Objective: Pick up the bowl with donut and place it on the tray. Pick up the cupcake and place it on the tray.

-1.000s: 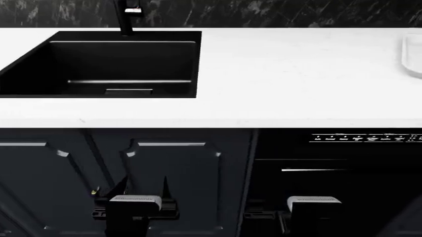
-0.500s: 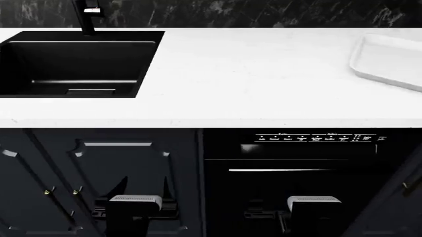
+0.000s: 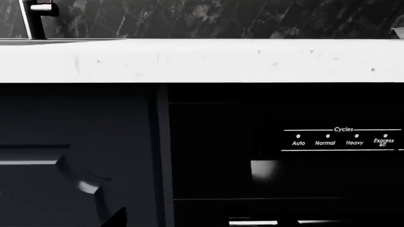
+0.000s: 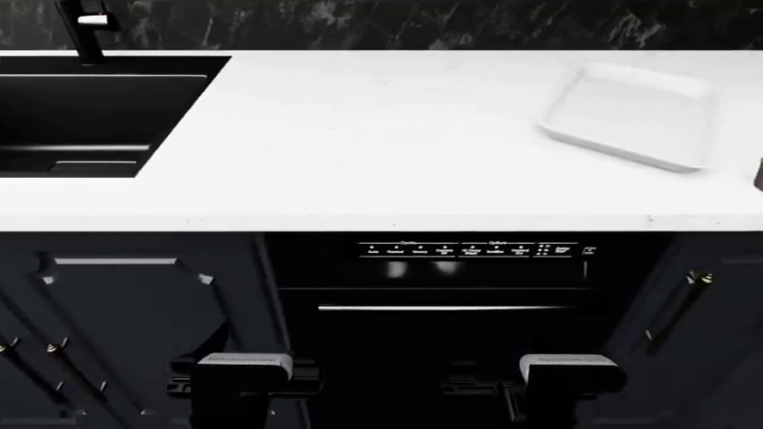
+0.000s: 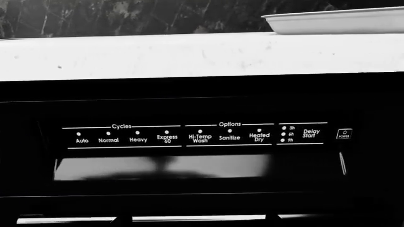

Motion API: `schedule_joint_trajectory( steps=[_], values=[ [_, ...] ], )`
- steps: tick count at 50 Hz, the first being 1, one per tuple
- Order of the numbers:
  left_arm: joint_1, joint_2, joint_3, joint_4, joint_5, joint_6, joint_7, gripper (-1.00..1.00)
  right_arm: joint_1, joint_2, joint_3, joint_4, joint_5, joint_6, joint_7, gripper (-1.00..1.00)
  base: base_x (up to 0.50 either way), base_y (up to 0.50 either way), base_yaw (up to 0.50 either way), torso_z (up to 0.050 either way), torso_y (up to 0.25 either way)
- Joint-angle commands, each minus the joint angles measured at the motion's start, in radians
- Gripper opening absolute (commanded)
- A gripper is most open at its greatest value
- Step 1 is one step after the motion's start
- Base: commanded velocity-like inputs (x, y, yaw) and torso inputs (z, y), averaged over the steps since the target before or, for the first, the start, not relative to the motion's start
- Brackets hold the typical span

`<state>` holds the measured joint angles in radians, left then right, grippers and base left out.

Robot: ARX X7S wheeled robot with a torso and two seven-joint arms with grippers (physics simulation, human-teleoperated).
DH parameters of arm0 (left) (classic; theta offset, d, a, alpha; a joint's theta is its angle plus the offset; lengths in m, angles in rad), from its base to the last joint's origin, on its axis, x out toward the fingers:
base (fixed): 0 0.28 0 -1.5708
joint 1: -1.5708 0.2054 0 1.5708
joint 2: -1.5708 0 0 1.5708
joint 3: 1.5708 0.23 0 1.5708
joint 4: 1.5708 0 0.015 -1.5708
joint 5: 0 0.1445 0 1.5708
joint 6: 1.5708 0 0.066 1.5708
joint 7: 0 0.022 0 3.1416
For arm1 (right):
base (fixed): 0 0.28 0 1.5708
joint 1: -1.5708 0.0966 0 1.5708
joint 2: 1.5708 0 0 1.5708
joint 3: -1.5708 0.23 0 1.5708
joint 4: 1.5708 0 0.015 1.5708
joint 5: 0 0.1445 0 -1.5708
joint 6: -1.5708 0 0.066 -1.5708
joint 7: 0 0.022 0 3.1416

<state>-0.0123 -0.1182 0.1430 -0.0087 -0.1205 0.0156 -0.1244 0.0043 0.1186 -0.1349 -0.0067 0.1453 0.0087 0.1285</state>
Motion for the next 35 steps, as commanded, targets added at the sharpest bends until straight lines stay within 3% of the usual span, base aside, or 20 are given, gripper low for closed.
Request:
schedule_joint_trajectory(
  steps=[1, 35],
  values=[
    [-0.004, -0.009, 0.01, -0.013, -0.01, 0.013, -0.008, 1.0, 0.003, 0.009, -0.011, 0.006, 0.01, -0.005, 0.01, 1.0, 0.0, -0.5, 0.0, 0.0, 0.0],
    [-0.002, -0.031, 0.039, 0.014, -0.026, -0.004, -0.041, 1.0, 0.012, 0.029, -0.039, 0.027, 0.028, -0.024, 0.03, 1.0, 0.0, -0.5, 0.0, 0.0, 0.0]
  ],
)
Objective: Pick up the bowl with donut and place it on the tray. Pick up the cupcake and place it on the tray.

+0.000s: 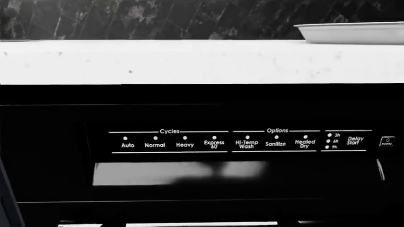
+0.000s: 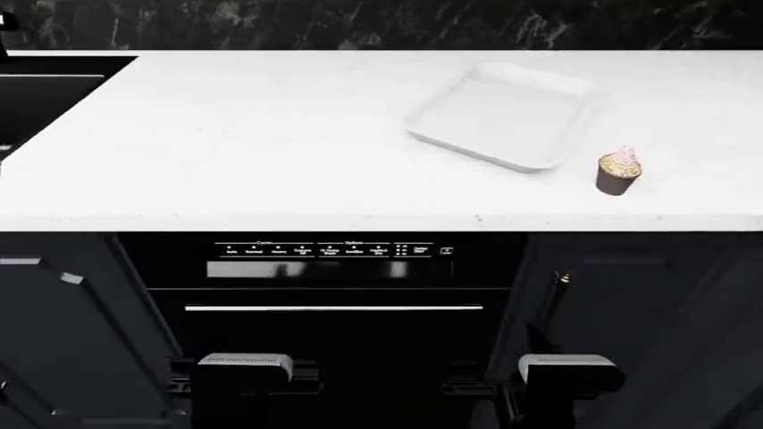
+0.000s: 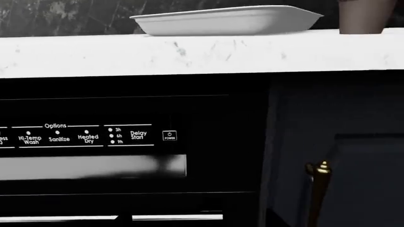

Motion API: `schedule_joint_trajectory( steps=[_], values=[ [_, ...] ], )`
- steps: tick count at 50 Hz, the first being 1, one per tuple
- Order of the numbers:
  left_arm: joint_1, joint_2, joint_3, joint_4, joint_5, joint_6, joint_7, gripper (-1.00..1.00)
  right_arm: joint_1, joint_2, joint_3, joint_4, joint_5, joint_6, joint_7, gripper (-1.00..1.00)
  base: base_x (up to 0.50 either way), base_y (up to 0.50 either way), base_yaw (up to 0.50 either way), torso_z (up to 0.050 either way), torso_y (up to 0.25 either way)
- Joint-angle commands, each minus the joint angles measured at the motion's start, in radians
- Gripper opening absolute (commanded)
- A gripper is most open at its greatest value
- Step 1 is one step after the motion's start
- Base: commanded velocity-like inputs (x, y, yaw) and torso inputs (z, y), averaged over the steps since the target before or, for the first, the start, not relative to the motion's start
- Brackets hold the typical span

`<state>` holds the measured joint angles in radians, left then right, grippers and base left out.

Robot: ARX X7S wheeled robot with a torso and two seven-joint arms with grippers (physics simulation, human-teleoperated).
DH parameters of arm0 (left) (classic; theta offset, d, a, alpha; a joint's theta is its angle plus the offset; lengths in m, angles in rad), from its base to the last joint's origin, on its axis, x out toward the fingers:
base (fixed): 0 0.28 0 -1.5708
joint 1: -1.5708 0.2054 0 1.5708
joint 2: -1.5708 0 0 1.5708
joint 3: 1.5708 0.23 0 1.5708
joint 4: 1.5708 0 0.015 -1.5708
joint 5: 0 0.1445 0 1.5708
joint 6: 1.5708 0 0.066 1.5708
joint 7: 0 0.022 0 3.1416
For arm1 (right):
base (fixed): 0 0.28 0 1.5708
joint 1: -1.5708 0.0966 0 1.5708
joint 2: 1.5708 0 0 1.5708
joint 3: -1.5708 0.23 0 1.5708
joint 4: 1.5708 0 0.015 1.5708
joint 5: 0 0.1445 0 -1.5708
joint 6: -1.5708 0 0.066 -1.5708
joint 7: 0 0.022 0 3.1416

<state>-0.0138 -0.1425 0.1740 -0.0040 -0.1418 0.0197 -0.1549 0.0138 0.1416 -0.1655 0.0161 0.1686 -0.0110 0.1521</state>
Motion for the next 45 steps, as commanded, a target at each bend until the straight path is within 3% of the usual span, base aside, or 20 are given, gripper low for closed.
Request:
schedule_joint_trajectory(
  steps=[1, 16, 22, 45],
  values=[
    [0.0, -0.007, 0.009, 0.009, -0.006, -0.007, -0.012, 1.0, 0.002, 0.006, -0.009, 0.004, 0.005, -0.005, 0.008, 1.0, 0.0, -0.5, 0.0, 0.0, 0.0],
    [-0.001, -0.015, 0.018, 0.005, -0.011, 0.0, -0.023, 1.0, 0.001, 0.016, -0.02, -0.002, 0.016, -0.007, 0.015, 1.0, 0.0, -0.5, 0.0, 0.0, 0.0],
    [-0.001, -0.019, 0.022, 0.002, -0.014, 0.008, -0.024, 1.0, 0.001, 0.019, -0.025, 0.0, 0.012, -0.011, 0.021, 1.0, 0.0, -0.07, 0.0, 0.0, 0.0],
    [-0.006, -0.031, 0.04, -0.017, -0.025, 0.038, -0.022, 1.0, 0.003, 0.03, -0.039, -0.006, 0.022, -0.006, 0.037, 1.0, 0.0, 0.0, 0.0, 0.049, 0.0]
  ],
)
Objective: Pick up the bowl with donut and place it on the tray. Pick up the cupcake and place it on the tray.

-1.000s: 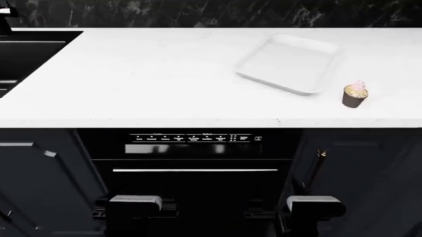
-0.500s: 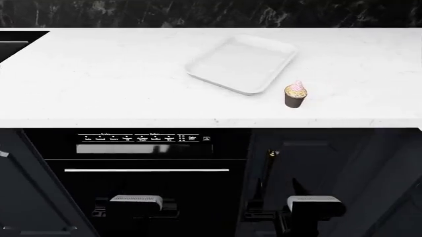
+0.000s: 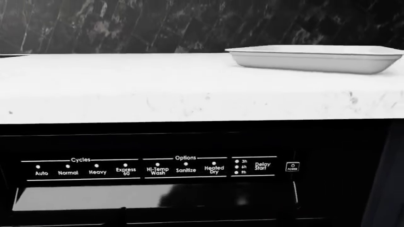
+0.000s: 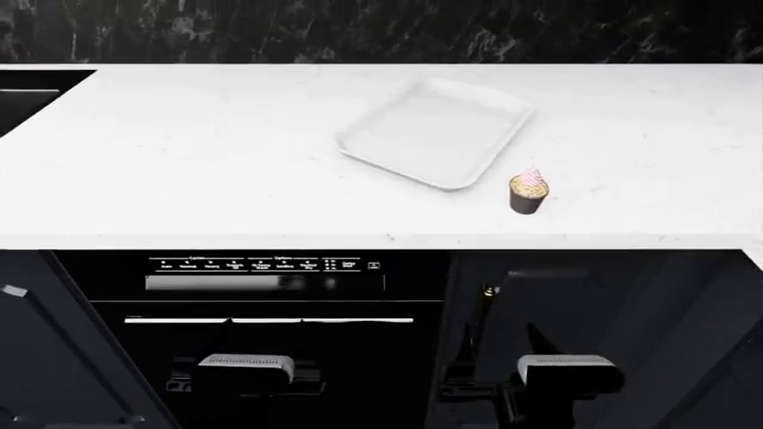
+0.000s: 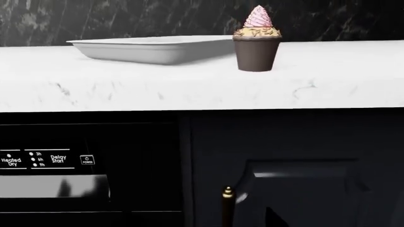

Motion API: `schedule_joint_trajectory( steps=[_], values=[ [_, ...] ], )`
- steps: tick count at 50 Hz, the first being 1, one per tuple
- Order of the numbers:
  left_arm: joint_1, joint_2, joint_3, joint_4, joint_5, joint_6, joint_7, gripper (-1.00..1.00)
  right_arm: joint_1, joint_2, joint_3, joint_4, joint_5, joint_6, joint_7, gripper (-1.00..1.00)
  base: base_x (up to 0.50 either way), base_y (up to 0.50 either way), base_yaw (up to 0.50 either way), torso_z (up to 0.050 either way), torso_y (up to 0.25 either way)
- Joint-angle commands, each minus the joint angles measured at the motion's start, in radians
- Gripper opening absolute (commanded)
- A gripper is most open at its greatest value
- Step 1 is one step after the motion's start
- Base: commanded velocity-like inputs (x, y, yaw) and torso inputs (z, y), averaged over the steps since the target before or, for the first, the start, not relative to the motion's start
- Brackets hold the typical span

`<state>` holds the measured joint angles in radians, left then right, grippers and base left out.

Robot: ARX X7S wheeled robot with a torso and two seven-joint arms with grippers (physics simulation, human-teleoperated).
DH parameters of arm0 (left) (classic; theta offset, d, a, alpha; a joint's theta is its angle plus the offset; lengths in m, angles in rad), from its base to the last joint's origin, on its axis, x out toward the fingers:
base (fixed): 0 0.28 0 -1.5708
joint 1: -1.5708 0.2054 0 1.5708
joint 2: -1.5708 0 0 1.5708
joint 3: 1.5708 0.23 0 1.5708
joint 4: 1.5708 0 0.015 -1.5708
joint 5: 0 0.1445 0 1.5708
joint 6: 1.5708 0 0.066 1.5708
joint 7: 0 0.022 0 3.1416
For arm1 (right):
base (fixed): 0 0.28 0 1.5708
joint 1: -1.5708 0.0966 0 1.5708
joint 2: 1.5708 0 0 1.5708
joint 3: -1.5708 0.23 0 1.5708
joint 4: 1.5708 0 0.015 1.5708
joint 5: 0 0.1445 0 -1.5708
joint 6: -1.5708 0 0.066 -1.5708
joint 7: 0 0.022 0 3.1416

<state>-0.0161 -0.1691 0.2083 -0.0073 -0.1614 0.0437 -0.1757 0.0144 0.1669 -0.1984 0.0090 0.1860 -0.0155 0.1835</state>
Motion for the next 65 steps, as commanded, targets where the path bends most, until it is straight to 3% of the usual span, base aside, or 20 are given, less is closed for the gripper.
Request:
schedule_joint_trajectory(
  steps=[1, 21, 26, 37, 50, 57, 65],
  values=[
    [-0.004, -0.005, 0.007, -0.014, -0.006, 0.015, -0.001, 1.0, 0.003, 0.005, -0.007, 0.003, 0.005, -0.002, 0.006, 1.0, 0.0, 0.0, 0.0, 0.05, 0.0],
    [0.006, -0.017, 0.017, 0.019, -0.007, 0.003, -0.024, 1.0, 0.0, 0.014, -0.016, -0.014, 0.011, 0.005, 0.027, 1.0, 0.0, 0.0, 0.0, 0.046, 0.0],
    [0.028, -0.028, 0.007, 0.118, -0.029, -0.033, -0.04, 1.0, -0.014, 0.027, 0.002, -0.104, 0.039, 0.063, 0.051, 1.0, 0.0, 0.0, 0.0, 0.0, 0.0],
    [-0.04, -0.08, 0.03, 0.445, -0.036, -0.331, -0.091, 1.0, 0.012, 0.098, 0.021, -0.457, 0.153, 0.42, 0.116, 1.0, 0.0, 0.0, 0.0, 0.0, 0.0],
    [-0.299, -0.121, 0.028, 0.776, -0.075, -0.801, -0.139, 1.0, 0.17, 0.194, 0.127, -0.762, 0.405, 0.858, 0.196, 1.0, 0.0, 0.0, 0.0, 0.0, 0.0],
    [-0.522, -0.108, -0.023, 0.828, -0.169, -1.074, -0.12, 1.0, 0.373, 0.219, 0.27, -0.849, 0.655, 1.18, 0.297, 1.0, 0.0, 0.0, 0.0, 0.0, 0.0],
    [-0.7, -0.103, -0.071, 0.77, -0.227, -1.209, -0.088, 1.0, 0.598, 0.206, 0.406, -0.808, 0.887, 1.43, 0.412, 1.0, 0.0, 0.0, 0.0, 0.0, 0.0]
  ],
)
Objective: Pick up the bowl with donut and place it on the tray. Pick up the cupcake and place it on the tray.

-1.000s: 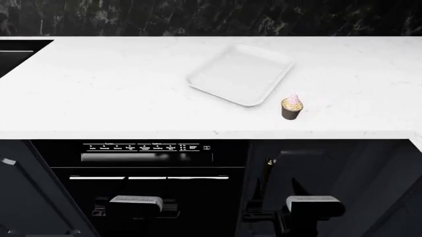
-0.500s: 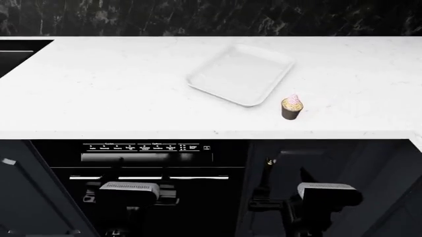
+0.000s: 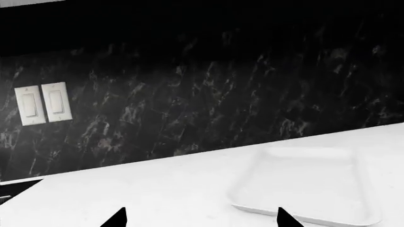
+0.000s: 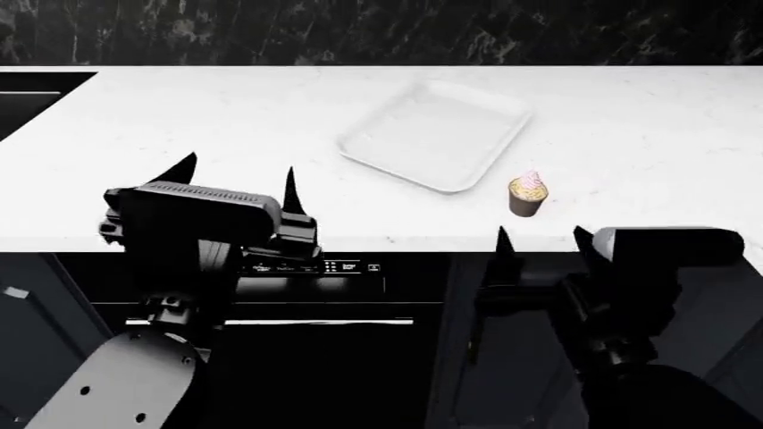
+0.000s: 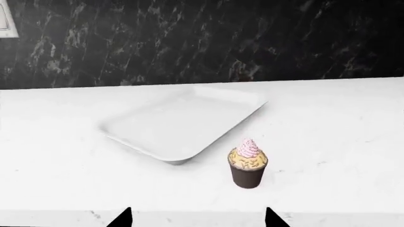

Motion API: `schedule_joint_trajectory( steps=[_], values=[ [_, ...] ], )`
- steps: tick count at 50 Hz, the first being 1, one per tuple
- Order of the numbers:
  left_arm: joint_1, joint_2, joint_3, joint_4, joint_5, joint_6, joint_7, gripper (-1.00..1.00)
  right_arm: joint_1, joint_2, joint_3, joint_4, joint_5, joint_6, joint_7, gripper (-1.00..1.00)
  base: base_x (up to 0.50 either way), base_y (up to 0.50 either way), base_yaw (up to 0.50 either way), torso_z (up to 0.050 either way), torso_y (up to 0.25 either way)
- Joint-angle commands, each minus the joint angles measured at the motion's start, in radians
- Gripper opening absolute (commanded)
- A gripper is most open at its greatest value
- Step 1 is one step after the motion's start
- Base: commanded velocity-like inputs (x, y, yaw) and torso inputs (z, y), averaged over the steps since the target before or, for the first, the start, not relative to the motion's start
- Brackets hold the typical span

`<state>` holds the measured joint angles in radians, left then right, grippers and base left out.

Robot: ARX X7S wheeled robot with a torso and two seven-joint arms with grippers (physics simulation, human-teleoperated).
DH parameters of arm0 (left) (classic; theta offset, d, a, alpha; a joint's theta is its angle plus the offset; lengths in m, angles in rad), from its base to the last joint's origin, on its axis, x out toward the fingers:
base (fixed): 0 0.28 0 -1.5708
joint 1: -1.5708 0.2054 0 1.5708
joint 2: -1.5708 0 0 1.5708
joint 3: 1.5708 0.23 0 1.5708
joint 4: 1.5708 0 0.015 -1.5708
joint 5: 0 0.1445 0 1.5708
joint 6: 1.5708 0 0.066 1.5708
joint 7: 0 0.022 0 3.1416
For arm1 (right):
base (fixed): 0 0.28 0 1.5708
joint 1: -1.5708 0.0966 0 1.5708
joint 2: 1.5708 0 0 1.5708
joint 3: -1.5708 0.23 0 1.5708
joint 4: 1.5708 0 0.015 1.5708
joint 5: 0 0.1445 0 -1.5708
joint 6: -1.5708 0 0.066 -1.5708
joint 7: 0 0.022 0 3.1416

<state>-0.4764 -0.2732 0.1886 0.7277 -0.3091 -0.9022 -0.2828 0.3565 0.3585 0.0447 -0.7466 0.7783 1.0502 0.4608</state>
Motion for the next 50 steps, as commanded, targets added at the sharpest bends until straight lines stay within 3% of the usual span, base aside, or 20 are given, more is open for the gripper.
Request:
schedule_joint_trajectory(
  steps=[1, 8, 22, 30, 42, 50],
  values=[
    [-0.26, -0.001, -0.055, 0.036, -0.084, -0.282, 0.019, 1.0, 0.276, 0.018, 0.171, -0.047, 0.314, 0.388, 0.148, 1.0, 0.0, 0.0, 0.0, 0.0, 0.0],
    [-0.355, -0.007, -0.07, 0.001, -0.105, -0.37, 0.024, 1.0, 0.382, 0.035, 0.263, 0.025, 0.528, 0.508, 0.274, 1.0, 0.0, 0.0, 0.0, 0.0, 0.0],
    [-0.373, -0.014, -0.055, 0.028, -0.109, -0.402, 0.004, 1.0, 0.352, 0.118, 0.279, 0.064, 0.778, 0.462, 0.452, 1.0, 0.44, -0.06, 0.0, 0.0, 0.0],
    [-0.367, -0.014, -0.062, 0.044, -0.112, -0.406, -0.005, 1.0, 0.273, 0.206, 0.274, 0.041, 1.05, 0.38, 0.649, 1.0, 0.5, -0.07, 0.0, 0.0, 0.0],
    [-0.367, -0.015, -0.083, 0.06, -0.121, -0.417, -0.016, 1.0, 0.315, 0.335, 0.087, 0.107, 1.306, 0.195, 0.911, 1.0, 0.12, -0.01, 0.0, 0.0, 0.0],
    [-0.363, -0.017, -0.089, 0.06, -0.124, -0.419, -0.021, 1.0, 0.341, 0.356, 0.003, 0.115, 1.382, 0.146, 0.958, 1.0, 0.0, 0.0, 0.0, 0.0, 0.0]
  ],
)
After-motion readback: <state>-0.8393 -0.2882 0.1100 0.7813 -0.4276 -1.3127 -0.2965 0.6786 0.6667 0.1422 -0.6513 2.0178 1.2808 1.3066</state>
